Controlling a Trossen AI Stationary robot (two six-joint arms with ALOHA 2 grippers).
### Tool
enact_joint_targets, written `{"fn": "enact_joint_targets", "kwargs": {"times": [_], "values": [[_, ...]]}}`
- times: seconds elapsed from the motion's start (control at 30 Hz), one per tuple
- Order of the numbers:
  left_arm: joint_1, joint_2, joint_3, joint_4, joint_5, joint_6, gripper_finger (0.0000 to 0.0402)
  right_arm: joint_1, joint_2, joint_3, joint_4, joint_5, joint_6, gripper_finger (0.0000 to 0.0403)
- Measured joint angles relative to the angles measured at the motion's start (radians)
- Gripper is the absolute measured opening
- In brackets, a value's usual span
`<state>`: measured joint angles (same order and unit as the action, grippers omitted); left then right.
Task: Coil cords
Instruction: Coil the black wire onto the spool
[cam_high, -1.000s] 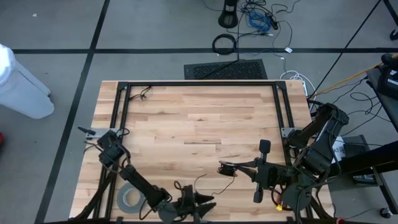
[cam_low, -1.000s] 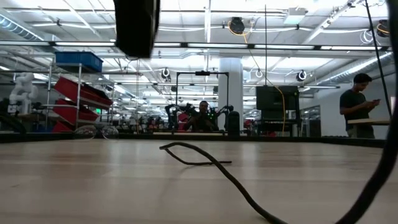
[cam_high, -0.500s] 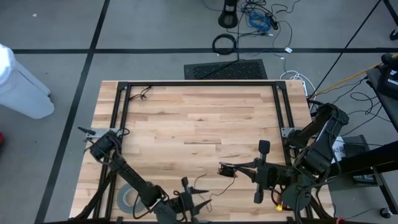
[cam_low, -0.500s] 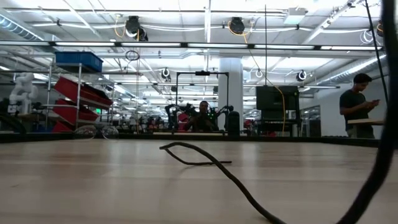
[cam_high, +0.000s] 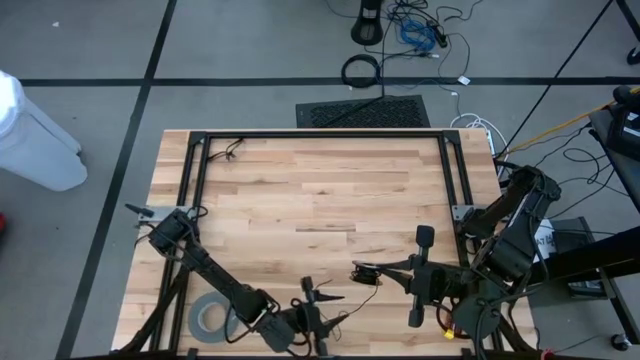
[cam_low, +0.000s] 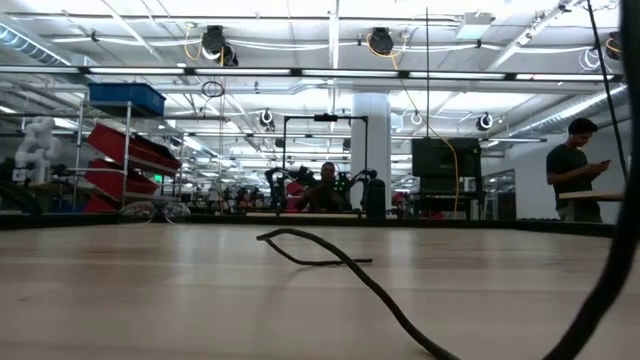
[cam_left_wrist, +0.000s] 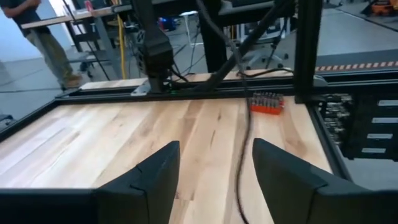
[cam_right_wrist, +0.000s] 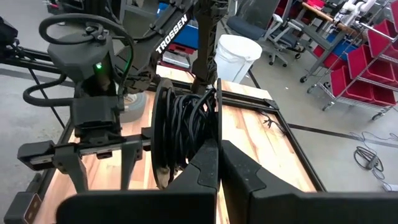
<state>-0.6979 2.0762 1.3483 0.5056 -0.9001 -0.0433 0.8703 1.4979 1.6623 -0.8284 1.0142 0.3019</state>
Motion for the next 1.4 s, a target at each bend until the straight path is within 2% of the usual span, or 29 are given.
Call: {"fn": "enact_joint_targets", "kwargs": {"times": [0.13,0.27,0.63,0.77,0.87,1.1,1.3,1.4], "values": [[0.004,0.000,0.000,0.000,0.010,0.021,0.0216,0.000,0.000,0.000,0.000,0.000,-0.001,0.0000],[0.009,0.000,0.000,-0.003,0.013,0.024,0.0207,0.000,0.000,0.000,0.001,0.001,-0.006,0.0000],[0.011,0.000,0.000,-0.014,0.037,0.052,0.0089,0.000,0.000,0.000,0.002,0.002,-0.007,0.0000],[0.019,0.000,0.001,-0.014,0.119,0.046,0.0070,0.000,0.000,0.000,0.003,0.004,-0.007,0.0000],[0.024,0.000,0.001,-0.014,0.141,0.028,0.0069,0.000,0.000,0.000,0.003,0.004,-0.007,0.0000],[0.024,0.000,0.001,-0.014,0.062,0.053,0.0065,0.000,0.000,0.000,0.003,0.006,-0.007,0.0000],[0.024,0.000,0.001,-0.016,0.058,0.051,0.0011,0.000,0.000,0.000,0.003,0.006,-0.007,0.0000],[0.022,0.000,0.001,-0.026,0.005,0.052,0.0007,0.000,0.000,0.000,0.002,0.006,-0.007,0.0000]]}}
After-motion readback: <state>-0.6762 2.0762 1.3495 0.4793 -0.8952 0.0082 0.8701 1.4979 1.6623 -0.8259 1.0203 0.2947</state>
